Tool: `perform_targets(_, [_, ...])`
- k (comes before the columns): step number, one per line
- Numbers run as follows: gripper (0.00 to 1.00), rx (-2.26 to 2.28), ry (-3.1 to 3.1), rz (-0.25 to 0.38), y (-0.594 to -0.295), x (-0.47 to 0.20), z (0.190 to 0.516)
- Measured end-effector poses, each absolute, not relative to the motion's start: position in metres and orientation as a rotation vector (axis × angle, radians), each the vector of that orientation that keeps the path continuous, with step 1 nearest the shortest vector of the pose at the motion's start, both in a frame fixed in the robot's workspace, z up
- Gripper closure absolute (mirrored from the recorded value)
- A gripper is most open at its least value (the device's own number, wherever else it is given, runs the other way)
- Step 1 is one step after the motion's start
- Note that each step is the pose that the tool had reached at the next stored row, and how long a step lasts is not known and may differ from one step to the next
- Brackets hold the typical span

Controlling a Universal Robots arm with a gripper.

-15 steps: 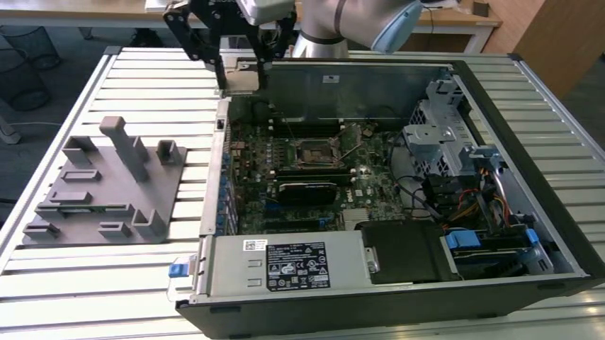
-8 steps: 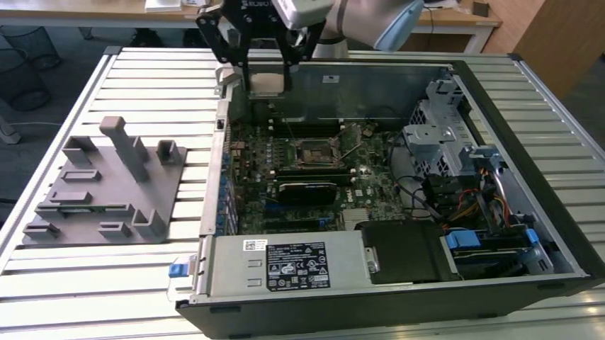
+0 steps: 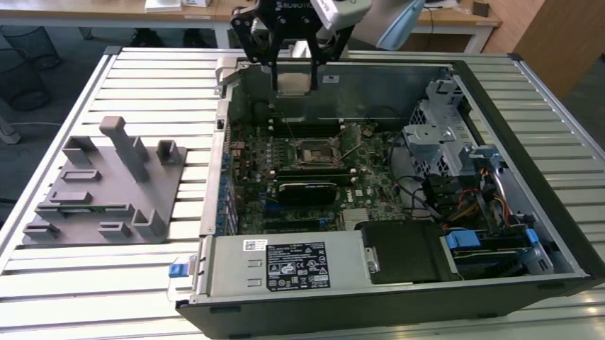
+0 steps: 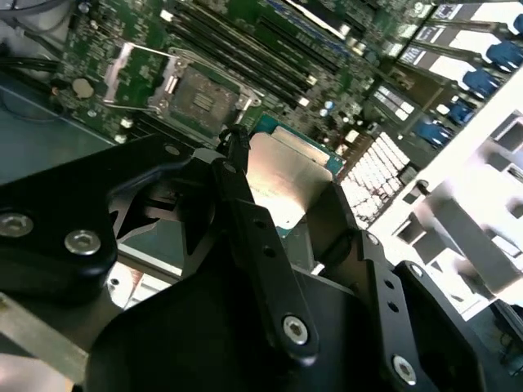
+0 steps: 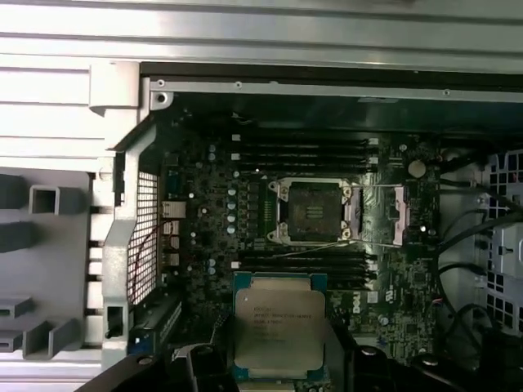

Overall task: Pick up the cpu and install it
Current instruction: 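Pick up the cpu and move it towards the insertion slot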

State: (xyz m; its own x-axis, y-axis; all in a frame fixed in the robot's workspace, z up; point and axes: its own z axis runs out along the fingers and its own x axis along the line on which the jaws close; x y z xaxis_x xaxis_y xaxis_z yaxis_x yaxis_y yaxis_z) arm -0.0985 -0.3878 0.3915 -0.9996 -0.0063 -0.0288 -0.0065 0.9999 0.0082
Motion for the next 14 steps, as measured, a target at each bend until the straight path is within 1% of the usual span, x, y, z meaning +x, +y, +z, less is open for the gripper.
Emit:
perform_targets(9, [0.47,-0.010,3.113,0.013,-0.368,-0.069,0.388])
perform_targets(14, [0.47,-0.010,3.113,0.013,-0.363,-0.048,0.387])
